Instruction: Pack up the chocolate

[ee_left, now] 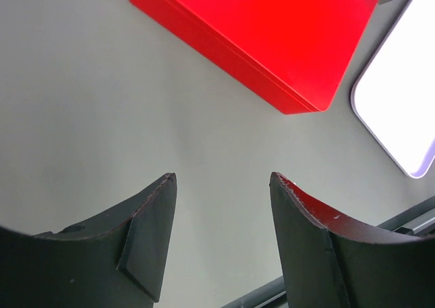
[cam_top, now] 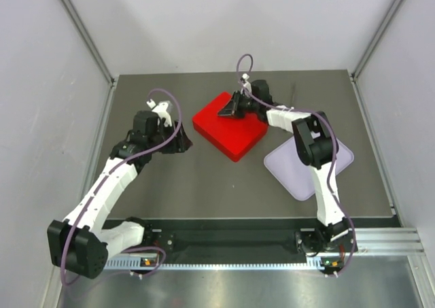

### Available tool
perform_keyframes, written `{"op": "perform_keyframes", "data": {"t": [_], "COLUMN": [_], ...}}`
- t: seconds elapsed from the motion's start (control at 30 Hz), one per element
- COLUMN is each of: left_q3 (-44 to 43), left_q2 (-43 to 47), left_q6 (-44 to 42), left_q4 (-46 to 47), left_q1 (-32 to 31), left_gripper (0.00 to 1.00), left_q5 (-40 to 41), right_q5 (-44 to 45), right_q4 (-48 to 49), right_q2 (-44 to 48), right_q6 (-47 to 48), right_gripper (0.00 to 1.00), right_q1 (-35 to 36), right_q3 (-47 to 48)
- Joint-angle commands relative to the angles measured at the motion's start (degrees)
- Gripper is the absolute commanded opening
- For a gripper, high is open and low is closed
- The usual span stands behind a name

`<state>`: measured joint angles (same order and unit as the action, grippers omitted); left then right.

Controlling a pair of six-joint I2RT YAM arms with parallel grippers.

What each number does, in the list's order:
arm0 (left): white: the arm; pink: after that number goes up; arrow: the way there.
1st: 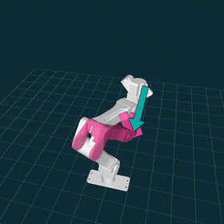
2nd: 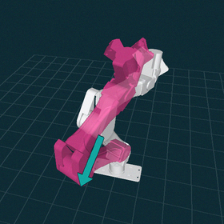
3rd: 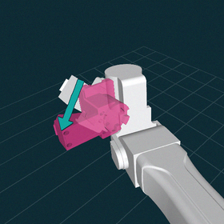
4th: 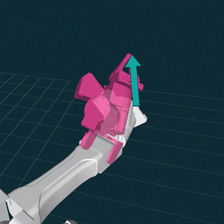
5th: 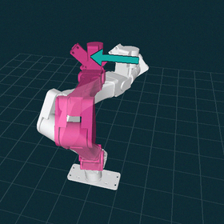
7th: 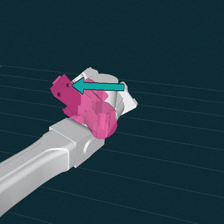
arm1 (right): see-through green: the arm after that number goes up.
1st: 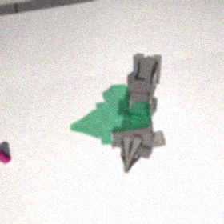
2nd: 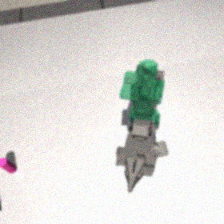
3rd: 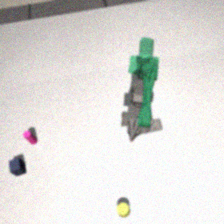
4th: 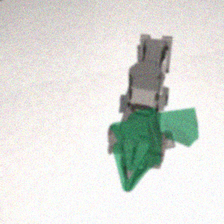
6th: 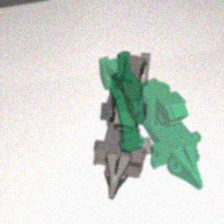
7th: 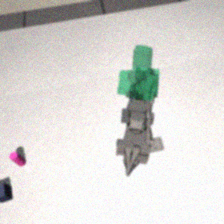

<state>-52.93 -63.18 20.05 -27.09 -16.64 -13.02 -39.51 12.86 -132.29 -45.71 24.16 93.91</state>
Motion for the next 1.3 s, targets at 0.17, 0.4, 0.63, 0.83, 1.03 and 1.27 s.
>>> {"op": "perform_keyframes", "data": {"t": [0.17,0.4,0.63,0.83,1.03,1.27], "left_q3": [0.5,2.2,4.7,8.1,8.5,8.6], "left_q2": [4.6,9.0,12.0,17.3,18.7,18.4], "left_q6": [-2.0,-1.8,0.5,2.0,1.5,1.2], "left_q4": [3.4,9.7,16.1,20.7,21.1,20.9], "left_q1": [-0.4,-0.7,-1.5,-1.5,-1.7,-2.3], "left_gripper": [0.63,0.67,0.99,0.99,0.99,0.99], "left_q5": [-2.8,-12.6,-22.6,-21.5,-22.0,-21.6], "right_q5": [2.3,26.9,48.9,55.6,55.6,55.4], "right_q4": [-17.6,-28.8,-37.1,-38.6,-40.0,-42.9], "right_q2": [26.5,55.7,83.2,99.0,101.8,96.3], "right_q6": [12.6,23.2,23.4,21.2,19.5,18.4], "right_gripper": [0.24,0.99,1.00,1.00,1.00,1.00], "right_q1": [-2.6,4.7,7.1,7.0,7.0,7.0], "right_q3": [-5.2,-26.0,-42.8,-51.7,-51.4,-49.2]}}
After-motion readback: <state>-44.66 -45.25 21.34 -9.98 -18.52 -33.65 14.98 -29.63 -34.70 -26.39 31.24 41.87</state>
